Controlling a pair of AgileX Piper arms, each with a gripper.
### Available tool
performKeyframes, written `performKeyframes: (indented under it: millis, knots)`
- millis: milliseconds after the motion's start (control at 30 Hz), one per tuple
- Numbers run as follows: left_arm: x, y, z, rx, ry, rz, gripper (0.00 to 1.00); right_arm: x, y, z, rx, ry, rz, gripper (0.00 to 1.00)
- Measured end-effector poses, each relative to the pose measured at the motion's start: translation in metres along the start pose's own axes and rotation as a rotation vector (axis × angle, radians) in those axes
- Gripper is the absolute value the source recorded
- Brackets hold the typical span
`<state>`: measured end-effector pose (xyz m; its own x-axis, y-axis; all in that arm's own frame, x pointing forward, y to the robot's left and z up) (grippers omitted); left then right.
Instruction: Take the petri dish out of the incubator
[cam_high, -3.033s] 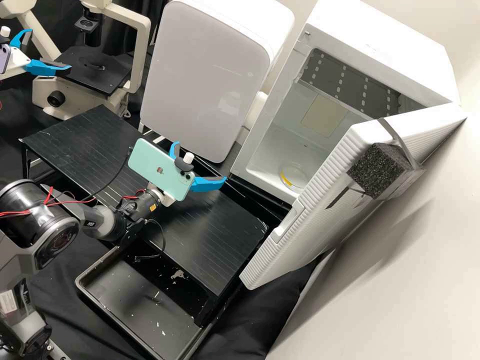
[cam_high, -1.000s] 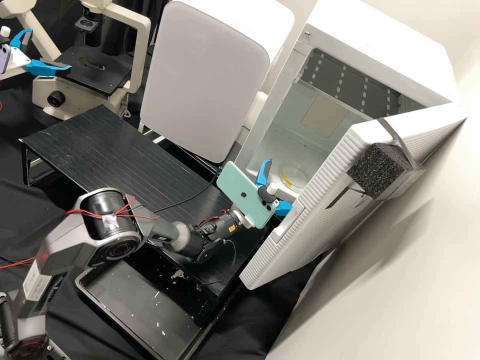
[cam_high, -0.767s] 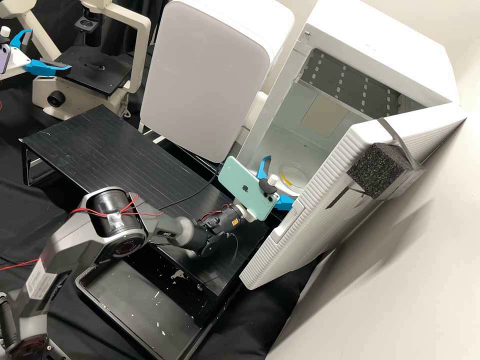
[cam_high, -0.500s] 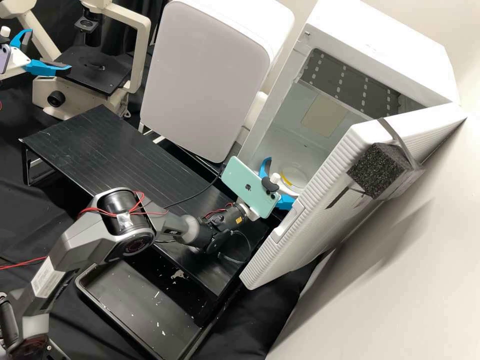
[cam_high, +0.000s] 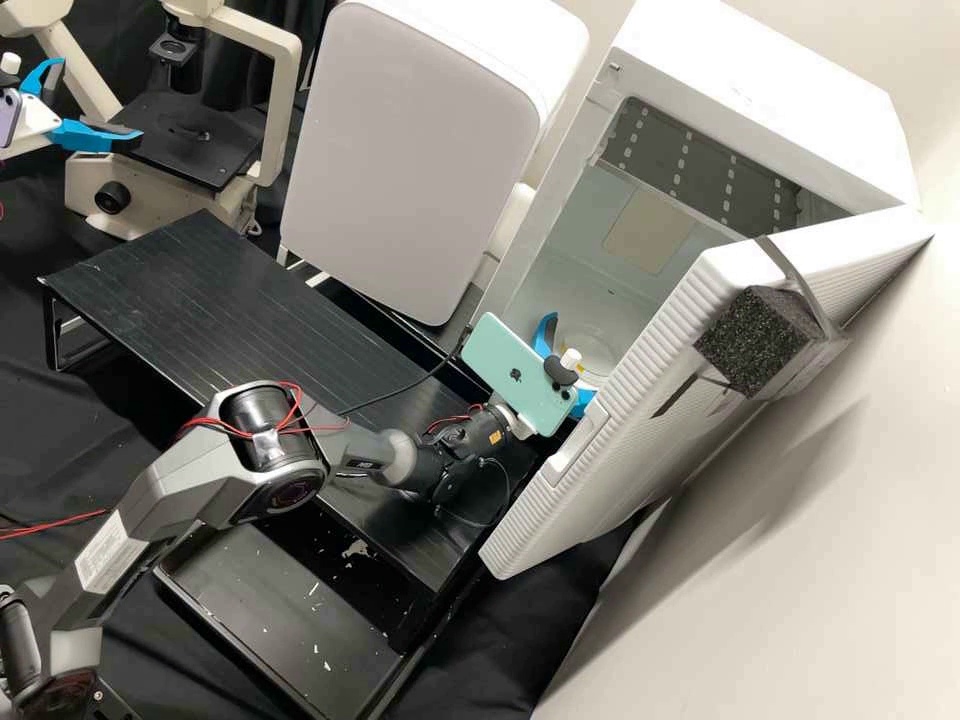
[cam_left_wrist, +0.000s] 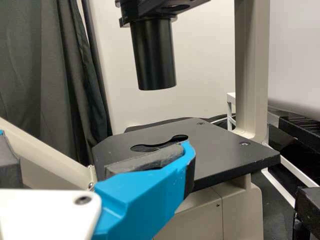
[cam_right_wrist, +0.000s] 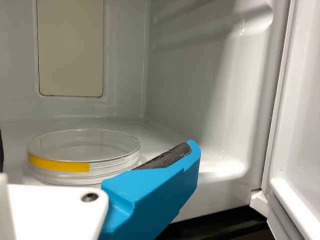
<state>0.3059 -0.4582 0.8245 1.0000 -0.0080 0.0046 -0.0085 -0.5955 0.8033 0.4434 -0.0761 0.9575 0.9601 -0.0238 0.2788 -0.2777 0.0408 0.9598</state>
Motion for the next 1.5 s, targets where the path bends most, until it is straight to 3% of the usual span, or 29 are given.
performKeyframes:
  millis: [733,1033,1333,1500]
  knots:
    - [0.000,0.000,0.000,0.000,0.000,0.000,1.00,0.004,-0.006,0.000,-0.054,0.023,-0.058,1.00]
    - [0.000,0.000,0.000,0.000,0.000,0.000,1.00,0.004,-0.008,-0.001,-0.024,0.026,-0.079,1.00]
    - [0.000,0.000,0.000,0.000,0.000,0.000,1.00,0.007,-0.002,0.002,-0.018,0.015,-0.126,1.00]
    - [0.000,0.000,0.000,0.000,0.000,0.000,1.00,0.009,0.010,0.007,-0.034,-0.028,-0.128,1.00]
